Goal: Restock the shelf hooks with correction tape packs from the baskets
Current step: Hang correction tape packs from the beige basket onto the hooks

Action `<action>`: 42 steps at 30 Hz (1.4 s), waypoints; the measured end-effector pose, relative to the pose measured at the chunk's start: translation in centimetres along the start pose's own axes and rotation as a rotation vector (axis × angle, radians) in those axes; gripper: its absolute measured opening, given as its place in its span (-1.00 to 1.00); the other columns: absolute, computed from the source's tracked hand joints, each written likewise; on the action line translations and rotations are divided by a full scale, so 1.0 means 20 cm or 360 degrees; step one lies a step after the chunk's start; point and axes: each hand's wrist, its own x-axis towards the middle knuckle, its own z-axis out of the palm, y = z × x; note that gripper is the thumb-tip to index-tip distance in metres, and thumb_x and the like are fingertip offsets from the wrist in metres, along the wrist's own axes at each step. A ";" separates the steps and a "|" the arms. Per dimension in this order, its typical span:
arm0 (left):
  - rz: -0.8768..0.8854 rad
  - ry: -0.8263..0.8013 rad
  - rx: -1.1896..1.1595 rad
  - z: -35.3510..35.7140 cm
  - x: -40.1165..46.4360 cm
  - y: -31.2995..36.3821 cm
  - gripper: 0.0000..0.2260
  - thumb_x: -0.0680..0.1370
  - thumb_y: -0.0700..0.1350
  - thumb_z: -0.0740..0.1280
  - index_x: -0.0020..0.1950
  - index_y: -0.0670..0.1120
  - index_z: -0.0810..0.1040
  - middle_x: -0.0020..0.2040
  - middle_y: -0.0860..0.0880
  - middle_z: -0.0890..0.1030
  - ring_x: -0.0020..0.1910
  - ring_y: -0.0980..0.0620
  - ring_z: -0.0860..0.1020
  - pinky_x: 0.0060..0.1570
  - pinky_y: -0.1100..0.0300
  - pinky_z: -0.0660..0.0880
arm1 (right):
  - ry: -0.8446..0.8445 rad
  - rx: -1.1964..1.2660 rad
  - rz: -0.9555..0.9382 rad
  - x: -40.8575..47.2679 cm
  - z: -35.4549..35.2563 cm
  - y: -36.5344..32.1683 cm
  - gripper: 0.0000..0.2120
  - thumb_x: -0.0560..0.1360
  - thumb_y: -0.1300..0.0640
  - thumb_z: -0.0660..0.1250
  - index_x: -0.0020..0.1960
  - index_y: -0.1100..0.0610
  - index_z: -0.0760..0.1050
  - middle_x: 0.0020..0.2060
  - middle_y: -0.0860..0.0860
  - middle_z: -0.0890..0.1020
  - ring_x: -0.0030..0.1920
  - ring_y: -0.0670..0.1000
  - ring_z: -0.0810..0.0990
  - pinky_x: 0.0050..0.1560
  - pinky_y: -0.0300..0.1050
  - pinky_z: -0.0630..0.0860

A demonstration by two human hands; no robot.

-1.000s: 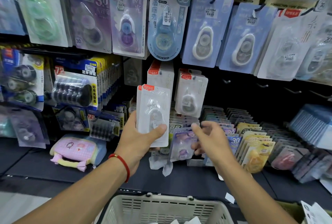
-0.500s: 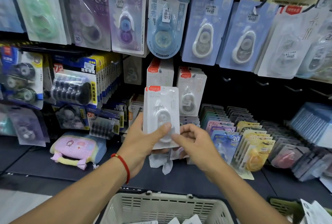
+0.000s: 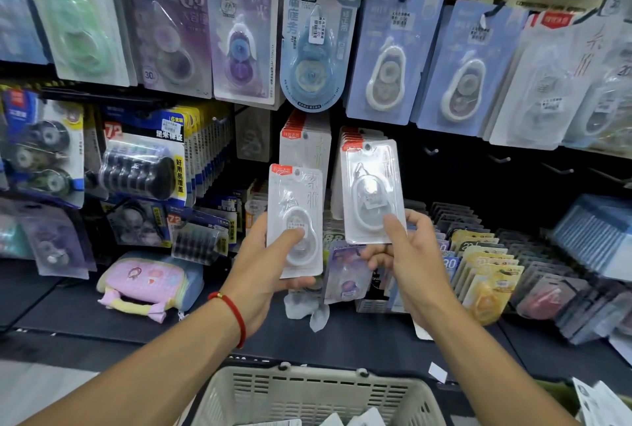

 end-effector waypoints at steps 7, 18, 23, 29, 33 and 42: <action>0.0011 0.0019 -0.0006 0.01 -0.01 0.01 -0.78 0.63 -0.15 0.39 0.20 0.13 0.63 0.06 0.04 0.74 -0.04 -0.05 0.76 -0.15 -0.17 0.72 | 0.0005 0.0122 -0.0002 -0.01 0.03 -0.02 -0.84 0.71 -0.01 0.25 0.21 0.02 0.35 -0.12 0.30 0.64 -0.39 0.04 0.65 -0.35 -0.20 0.58; 0.0012 -0.0028 -0.0030 0.03 -0.04 0.03 -0.67 0.64 -0.29 0.35 0.33 0.03 0.56 0.24 -0.06 0.68 0.16 -0.17 0.70 -0.03 -0.23 0.70 | 0.0035 -0.0305 0.0521 0.00 -0.04 0.06 -0.83 0.70 0.07 0.32 0.12 0.19 0.50 -0.02 0.24 0.66 -0.42 0.13 0.69 -0.41 -0.10 0.63; 0.0039 -0.0248 0.0060 0.04 -0.05 0.02 -0.72 0.65 -0.19 0.41 0.33 0.04 0.54 0.21 -0.06 0.72 0.12 -0.13 0.73 -0.11 -0.06 0.70 | -0.0496 -0.0544 0.0248 -0.05 0.01 0.10 -0.83 0.65 -0.01 0.39 0.18 0.04 0.64 -0.02 0.01 0.76 -0.18 -0.02 0.73 -0.19 -0.10 0.65; 0.0170 -0.0245 0.0239 0.10 -0.05 0.01 -0.62 0.62 -0.21 0.44 0.41 0.06 0.51 0.14 -0.03 0.75 0.06 -0.07 0.73 -0.11 0.08 0.68 | -0.0293 -0.0447 0.0004 -0.07 0.06 0.10 -0.83 0.59 -0.07 0.42 0.15 -0.06 0.60 -0.03 -0.03 0.76 -0.16 0.14 0.72 -0.15 0.21 0.70; 0.0158 -0.0278 0.0214 0.13 -0.06 0.02 -0.46 0.58 -0.40 0.41 0.50 -0.02 0.45 0.31 -0.04 0.66 0.22 -0.08 0.68 0.19 0.00 0.66 | 0.0003 -0.0369 -0.0144 -0.04 0.06 0.08 -0.88 0.69 0.07 0.33 0.21 -0.03 0.57 -0.03 -0.01 0.75 -0.29 0.02 0.68 -0.27 0.20 0.63; 0.0138 -0.0443 0.0188 0.19 -0.06 0.04 -0.32 0.55 -0.49 0.39 0.58 -0.03 0.36 0.47 0.10 0.52 0.36 0.19 0.57 0.28 0.17 0.58 | 0.0083 -0.0288 -0.0228 0.03 0.03 0.00 -0.74 0.72 0.04 0.27 0.38 -0.07 0.58 0.04 -0.03 0.76 -0.10 0.26 0.70 -0.16 0.14 0.70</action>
